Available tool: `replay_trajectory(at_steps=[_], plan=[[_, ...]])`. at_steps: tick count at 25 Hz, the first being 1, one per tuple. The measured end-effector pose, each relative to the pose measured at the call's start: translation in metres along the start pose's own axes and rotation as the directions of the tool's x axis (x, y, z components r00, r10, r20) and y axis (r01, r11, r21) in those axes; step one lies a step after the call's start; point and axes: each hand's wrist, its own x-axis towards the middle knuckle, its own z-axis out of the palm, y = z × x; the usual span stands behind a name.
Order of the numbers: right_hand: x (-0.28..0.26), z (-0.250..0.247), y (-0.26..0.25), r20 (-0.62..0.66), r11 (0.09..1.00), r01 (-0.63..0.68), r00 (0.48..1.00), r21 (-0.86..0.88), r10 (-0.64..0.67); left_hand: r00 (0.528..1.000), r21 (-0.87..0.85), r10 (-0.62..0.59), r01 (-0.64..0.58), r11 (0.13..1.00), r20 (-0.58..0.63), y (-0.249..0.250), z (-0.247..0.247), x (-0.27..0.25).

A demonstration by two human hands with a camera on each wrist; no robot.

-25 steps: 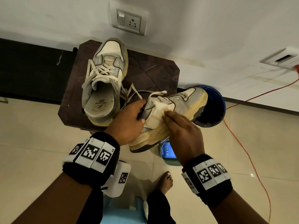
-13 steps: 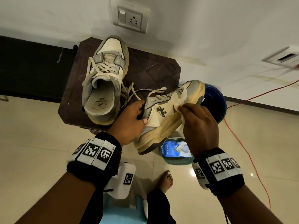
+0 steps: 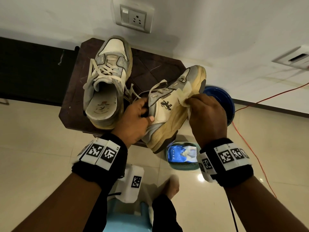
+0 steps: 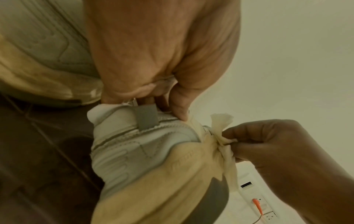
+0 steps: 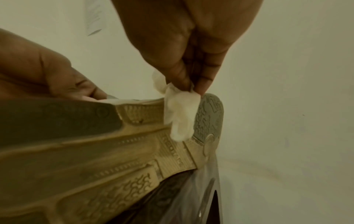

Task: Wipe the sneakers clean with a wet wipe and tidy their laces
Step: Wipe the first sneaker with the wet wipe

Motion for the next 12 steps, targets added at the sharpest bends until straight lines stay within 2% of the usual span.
replay_trajectory(at_steps=[4, 7, 9, 12], plan=[[-0.023, 0.000, -0.022, 0.125, 0.981, 0.176, 0.975, 0.085, -0.186, 0.998, -0.026, 0.015, -0.017, 1.000, -0.067, -0.001, 0.004, 0.000], [-0.032, -0.002, -0.029, 0.152, 0.955, 0.262, 0.947, 0.141, -0.283, 0.997, -0.039, 0.026, -0.029, 0.999, -0.070, 0.000, 0.004, 0.002], [-0.032, -0.003, -0.030, 0.145, 0.968, 0.227, 0.960, 0.110, -0.241, 0.998, -0.039, 0.006, -0.009, 0.999, -0.070, -0.001, 0.004, 0.003], [-0.035, -0.002, -0.040, 0.184, 0.994, 0.074, 0.979, 0.077, -0.087, 0.999, -0.046, -0.022, 0.020, 0.999, -0.039, -0.001, 0.003, 0.004]])
